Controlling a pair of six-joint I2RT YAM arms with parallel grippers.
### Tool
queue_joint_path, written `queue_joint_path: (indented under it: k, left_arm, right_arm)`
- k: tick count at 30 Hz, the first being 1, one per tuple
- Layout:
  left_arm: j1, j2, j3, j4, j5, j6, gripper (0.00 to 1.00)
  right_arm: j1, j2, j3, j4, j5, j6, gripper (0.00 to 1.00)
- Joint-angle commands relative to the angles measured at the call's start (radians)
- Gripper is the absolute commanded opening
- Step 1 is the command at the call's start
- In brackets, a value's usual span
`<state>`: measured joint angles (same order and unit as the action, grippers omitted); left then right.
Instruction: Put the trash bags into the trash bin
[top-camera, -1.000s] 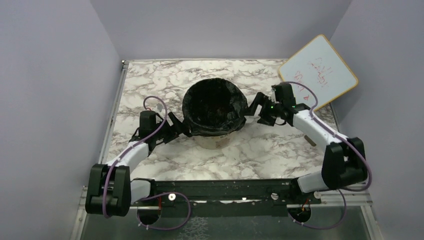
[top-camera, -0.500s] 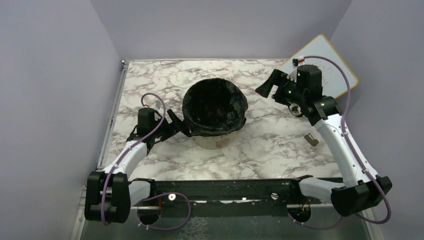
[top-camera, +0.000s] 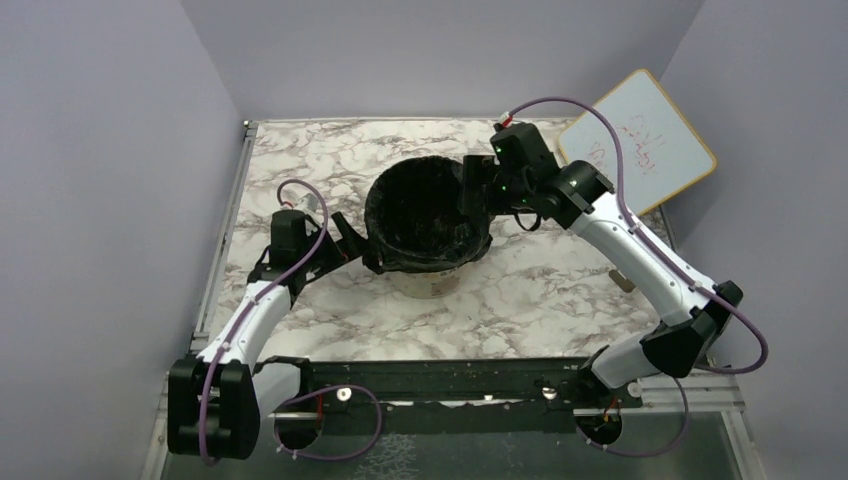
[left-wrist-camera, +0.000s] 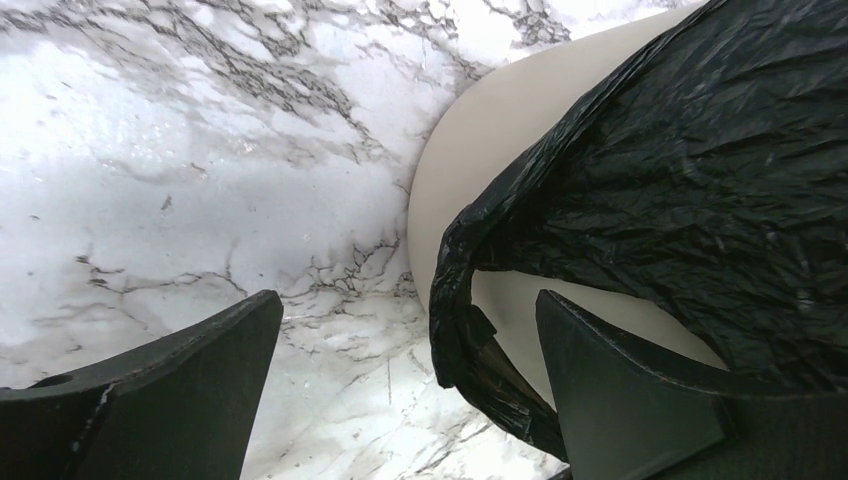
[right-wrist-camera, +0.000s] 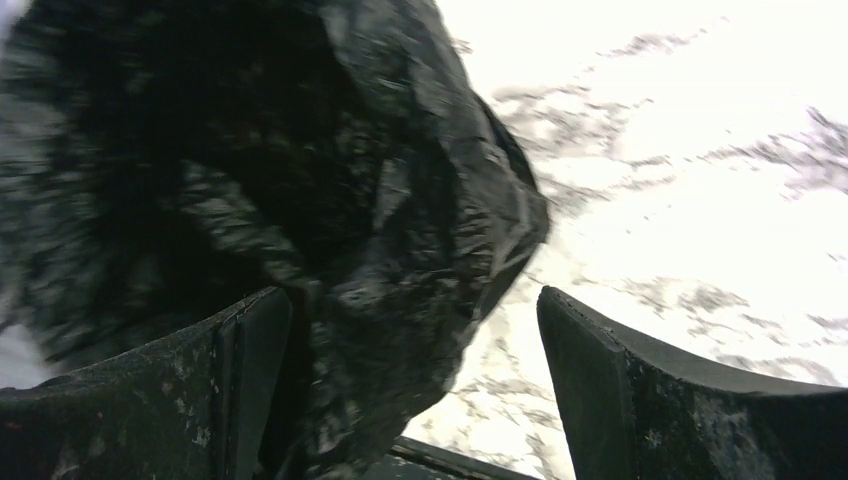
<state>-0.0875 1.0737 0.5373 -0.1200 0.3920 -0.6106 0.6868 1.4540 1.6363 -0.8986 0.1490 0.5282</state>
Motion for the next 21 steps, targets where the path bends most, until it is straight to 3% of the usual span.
queue_joint_path:
  k: [1, 5, 8, 14, 21]
  left_arm:
    - [-0.004, -0.033, 0.053, -0.068, -0.059, 0.051, 0.99]
    - [-0.004, -0.026, 0.067, -0.051, -0.011, 0.032, 0.99]
    - [-0.004, -0.027, 0.084, -0.051, 0.007, 0.030, 0.99]
    - [-0.003, -0.048, 0.132, -0.077, 0.045, 0.023, 0.99]
    - [-0.003, -0.066, 0.174, -0.115, 0.031, 0.039, 0.99]
  right_arm:
    - [0.022, 0.012, 0.024, -0.101, 0.194, 0.021, 1.00]
    - [0.022, 0.066, 0.034, -0.085, 0.106, -0.008, 1.00]
    - [0.026, 0.106, 0.035, -0.075, 0.042, -0.020, 0.94]
    - [0.029, 0.138, 0.001, -0.062, 0.143, -0.023, 0.71]
    - [0.036, 0.165, -0.025, -0.044, 0.157, -0.057, 0.45]
